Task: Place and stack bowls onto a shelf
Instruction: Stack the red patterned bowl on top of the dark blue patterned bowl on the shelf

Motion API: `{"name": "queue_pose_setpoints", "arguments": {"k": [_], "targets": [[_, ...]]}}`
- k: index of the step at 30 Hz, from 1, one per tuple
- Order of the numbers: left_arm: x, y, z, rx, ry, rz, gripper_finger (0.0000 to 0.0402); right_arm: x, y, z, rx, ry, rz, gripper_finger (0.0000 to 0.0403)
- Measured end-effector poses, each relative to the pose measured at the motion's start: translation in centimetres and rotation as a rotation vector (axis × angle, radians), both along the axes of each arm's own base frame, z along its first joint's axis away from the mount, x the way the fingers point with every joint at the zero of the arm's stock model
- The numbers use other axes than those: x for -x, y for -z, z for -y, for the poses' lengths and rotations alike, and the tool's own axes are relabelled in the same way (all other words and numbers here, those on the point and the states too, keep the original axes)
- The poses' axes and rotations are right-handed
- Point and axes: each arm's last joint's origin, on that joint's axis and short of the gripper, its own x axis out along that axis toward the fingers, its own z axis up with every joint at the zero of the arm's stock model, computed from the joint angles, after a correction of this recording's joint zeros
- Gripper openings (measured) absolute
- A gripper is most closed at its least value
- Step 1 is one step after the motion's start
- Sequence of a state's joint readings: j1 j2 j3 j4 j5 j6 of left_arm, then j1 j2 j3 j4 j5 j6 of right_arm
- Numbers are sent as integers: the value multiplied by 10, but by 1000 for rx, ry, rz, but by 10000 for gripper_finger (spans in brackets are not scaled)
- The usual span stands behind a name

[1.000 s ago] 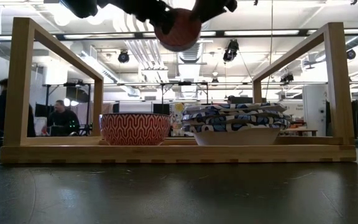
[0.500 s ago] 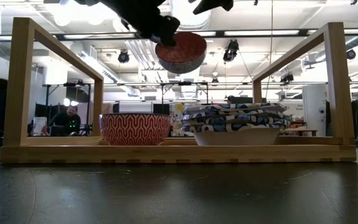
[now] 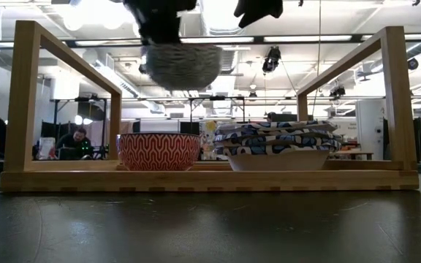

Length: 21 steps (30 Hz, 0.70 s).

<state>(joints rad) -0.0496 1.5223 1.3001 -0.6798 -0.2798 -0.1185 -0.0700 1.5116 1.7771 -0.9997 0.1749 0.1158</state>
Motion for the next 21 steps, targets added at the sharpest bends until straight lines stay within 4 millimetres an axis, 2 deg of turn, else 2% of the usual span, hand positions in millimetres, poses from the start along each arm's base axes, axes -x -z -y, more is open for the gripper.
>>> {"name": "queue_pose_setpoints", "arguments": {"k": [5,16,21], "targets": [[8,26,1,94,4,-88,9,0,1,0,-3,4,-3,205],[16,65,-24,90,-72,-122,9,0,1,0,-15,17,1,205],[15,68,-29,141,-70,-106,9,1,3,0,-17,18,-21,205]]}}
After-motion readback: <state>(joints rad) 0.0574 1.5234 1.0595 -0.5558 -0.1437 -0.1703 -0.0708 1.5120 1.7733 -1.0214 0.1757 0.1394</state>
